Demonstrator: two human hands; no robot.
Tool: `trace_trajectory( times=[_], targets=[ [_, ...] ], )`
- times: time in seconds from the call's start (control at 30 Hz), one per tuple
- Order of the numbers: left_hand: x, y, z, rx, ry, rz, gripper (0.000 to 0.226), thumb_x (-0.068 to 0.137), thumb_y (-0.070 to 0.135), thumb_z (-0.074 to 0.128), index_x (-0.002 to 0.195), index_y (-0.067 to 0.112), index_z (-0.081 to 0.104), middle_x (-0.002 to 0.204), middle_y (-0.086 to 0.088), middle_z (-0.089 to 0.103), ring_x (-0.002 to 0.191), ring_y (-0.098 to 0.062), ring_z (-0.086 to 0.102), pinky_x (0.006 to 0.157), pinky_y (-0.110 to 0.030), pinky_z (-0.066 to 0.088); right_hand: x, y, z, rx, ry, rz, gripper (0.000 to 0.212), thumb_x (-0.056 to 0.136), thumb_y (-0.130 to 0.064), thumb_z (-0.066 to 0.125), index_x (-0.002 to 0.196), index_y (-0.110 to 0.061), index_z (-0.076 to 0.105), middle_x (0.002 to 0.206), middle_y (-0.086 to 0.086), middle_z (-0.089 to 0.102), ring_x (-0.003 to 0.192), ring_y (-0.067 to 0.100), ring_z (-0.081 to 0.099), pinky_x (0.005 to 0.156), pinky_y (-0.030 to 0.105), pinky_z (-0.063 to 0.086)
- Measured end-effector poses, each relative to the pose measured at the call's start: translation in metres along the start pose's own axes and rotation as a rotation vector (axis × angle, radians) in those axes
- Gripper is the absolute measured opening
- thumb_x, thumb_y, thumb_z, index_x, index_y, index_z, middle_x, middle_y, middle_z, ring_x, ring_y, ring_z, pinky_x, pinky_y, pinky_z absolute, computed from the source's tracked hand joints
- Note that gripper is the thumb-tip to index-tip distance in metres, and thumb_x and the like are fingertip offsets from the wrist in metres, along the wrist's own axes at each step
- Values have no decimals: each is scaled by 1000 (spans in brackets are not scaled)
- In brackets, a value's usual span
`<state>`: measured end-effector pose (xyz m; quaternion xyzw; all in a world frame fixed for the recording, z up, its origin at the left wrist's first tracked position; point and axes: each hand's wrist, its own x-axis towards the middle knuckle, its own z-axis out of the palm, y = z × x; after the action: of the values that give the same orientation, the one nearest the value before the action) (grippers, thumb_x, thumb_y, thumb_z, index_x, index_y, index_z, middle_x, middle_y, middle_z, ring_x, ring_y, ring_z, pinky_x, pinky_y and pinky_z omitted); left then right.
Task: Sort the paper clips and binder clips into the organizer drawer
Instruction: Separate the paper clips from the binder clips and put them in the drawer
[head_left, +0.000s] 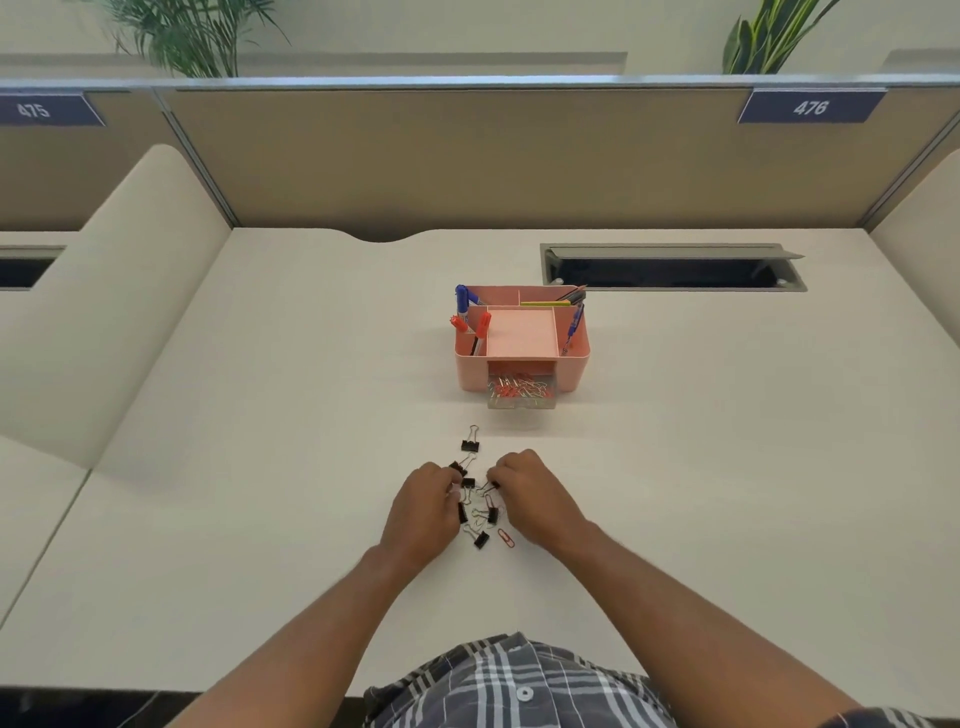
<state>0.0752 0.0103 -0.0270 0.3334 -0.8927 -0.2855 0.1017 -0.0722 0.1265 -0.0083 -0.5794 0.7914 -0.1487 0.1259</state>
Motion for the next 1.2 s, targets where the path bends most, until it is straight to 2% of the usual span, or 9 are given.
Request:
trace_trajectory(
  times=[0.13, 0.27, 0.4, 0.53, 0.7, 0.8, 0.93, 1.1, 1.2],
  targets=[
    [0, 3, 4, 1, -18, 18, 19, 93, 9, 54, 108, 11, 65, 101, -3, 62, 93, -19, 57, 82, -30, 47, -6, 12, -3, -14, 22, 35, 20, 87, 2, 49, 97, -8, 62, 97, 5, 57, 96, 25, 45, 79, 36, 43],
    [5, 14, 7, 5, -45, 35, 18, 92, 9, 53, 108, 12, 62, 97, -3, 61, 94, -23, 56, 81, -32, 45, -11, 22, -7, -15, 50, 86, 19, 87, 1, 49, 96, -7, 64, 100, 6, 58, 96, 26, 45, 80, 36, 43],
    [12, 23, 10, 39, -94, 41, 33, 93, 12, 56, 126, 15, 58, 103, -6, 60, 97, -24, 56, 84, -35, 46, -14, 24, -11, -6, 50, 75, 19, 86, 4, 50, 94, -6, 64, 102, 4, 60, 96, 27, 47, 80, 36, 44],
    [20, 28, 11, 87, -111, 51, 20, 94, 15, 55, 110, 18, 65, 95, -4, 59, 89, -24, 56, 73, -32, 45, -16, 26, -10, 1, 45, 51, 28, 86, 5, 49, 105, -11, 63, 103, 2, 61, 98, 25, 46, 80, 33, 43],
    [25, 29, 10, 110, -110, 61, 11, 93, 15, 51, 97, 14, 61, 90, -3, 59, 85, -22, 55, 72, -33, 45, -19, 28, -9, -14, 53, 30, 38, 89, 2, 47, 122, -11, 61, 102, 5, 58, 98, 26, 46, 78, 33, 44],
    [24, 30, 9, 102, -91, 43, 10, 93, 15, 48, 88, 14, 57, 84, -1, 57, 80, -21, 52, 69, -34, 44, -19, 30, -9, -12, 44, 22, 33, 88, 2, 47, 116, -9, 62, 102, 7, 56, 97, 27, 46, 79, 32, 43],
    [20, 30, 7, 79, -48, 76, 12, 94, 16, 46, 82, 16, 51, 79, 2, 52, 77, -19, 47, 64, -28, 31, -18, 32, -10, 10, 25, -3, 26, 88, 1, 49, 109, -10, 60, 107, 5, 55, 98, 25, 46, 82, 31, 42],
    [15, 22, 7, 112, -37, 146, 15, 97, 16, 48, 98, 7, 60, 92, -6, 61, 88, -23, 54, 77, -34, 44, -15, 36, -14, 119, -53, 48, 19, 88, -2, 50, 101, -14, 58, 102, 0, 56, 93, 20, 49, 80, 32, 44],
    [16, 21, 5, 63, 19, 75, 15, 97, 21, 50, 98, 10, 61, 91, -4, 60, 86, -22, 55, 75, -33, 45, -11, 38, -22, 295, -87, 179, 14, 84, -8, 57, 90, -19, 61, 89, -7, 57, 82, 15, 54, 73, 26, 45]
  ],
)
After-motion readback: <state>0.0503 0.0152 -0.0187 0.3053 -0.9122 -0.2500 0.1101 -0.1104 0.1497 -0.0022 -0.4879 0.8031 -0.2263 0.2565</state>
